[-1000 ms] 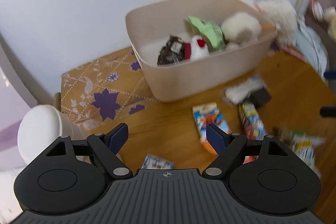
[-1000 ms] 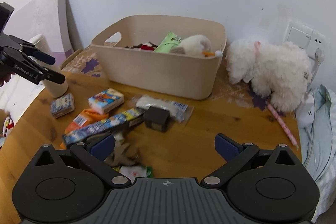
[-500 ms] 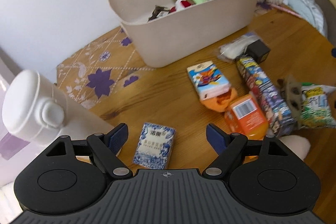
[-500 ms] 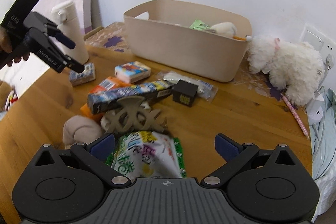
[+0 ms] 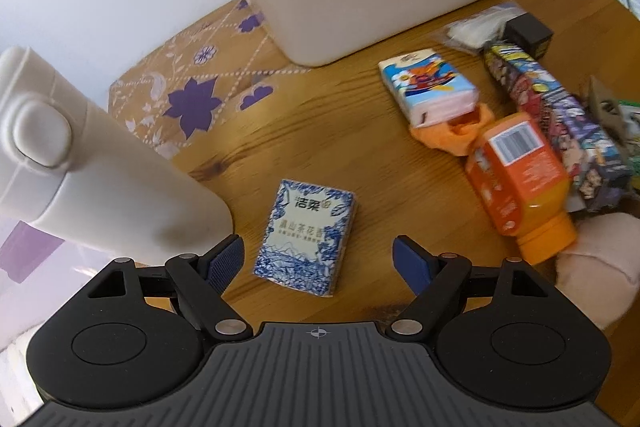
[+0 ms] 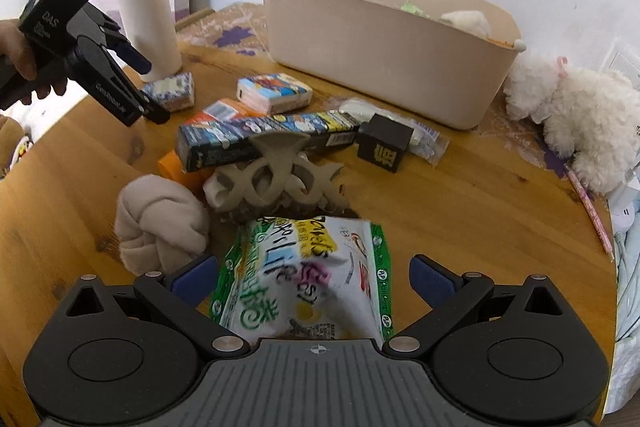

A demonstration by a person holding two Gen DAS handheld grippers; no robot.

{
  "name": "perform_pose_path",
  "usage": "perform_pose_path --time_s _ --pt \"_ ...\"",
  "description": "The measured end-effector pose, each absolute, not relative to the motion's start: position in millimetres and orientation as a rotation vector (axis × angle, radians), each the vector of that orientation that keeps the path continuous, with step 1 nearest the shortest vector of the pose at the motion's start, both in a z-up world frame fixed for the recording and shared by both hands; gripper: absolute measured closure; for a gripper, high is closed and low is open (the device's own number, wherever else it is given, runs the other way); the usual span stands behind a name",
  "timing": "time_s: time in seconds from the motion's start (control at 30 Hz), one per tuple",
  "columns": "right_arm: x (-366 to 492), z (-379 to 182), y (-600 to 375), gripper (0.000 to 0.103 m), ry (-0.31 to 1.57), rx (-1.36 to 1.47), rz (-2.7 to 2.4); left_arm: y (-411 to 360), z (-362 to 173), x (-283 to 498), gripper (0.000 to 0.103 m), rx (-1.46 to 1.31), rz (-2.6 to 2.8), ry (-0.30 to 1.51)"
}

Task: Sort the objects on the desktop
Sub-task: 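Grasp the white snack bag with the right tool while the left grasps the blue tissue pack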

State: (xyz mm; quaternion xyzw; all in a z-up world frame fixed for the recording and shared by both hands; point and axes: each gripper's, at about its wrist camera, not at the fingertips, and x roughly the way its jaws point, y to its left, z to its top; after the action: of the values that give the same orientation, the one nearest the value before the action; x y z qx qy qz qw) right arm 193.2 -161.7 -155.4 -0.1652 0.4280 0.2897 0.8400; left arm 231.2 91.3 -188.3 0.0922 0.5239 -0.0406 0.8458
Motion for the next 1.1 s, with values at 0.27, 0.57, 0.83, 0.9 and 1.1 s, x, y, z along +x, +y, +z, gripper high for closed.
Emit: perform_pose_path --time_s 0.27,0.57,0.83,0.9,1.1 --pt "207 -169 -162 0.0 0.946 -0.325 0.597 102 -202 241 0.019 0.133 -0.059 1.123" --pt "218 -178 -166 0.006 0.969 -0.288 0.594 114 -206 252 0.017 -0.024 -0.038 1.135" --pt "219 -179 -172 0.023 0.996 -0.239 0.62 118 -208 249 0.024 -0.111 -0.054 1.147" --pt "219 -180 -173 0.031 1.003 -0.231 0.621 114 -205 248 0.033 -0.102 -0.071 1.143" --pt "218 -182 -180 0.043 1.02 -0.216 0.607 103 -199 246 0.056 -0.083 -0.116 1.147"
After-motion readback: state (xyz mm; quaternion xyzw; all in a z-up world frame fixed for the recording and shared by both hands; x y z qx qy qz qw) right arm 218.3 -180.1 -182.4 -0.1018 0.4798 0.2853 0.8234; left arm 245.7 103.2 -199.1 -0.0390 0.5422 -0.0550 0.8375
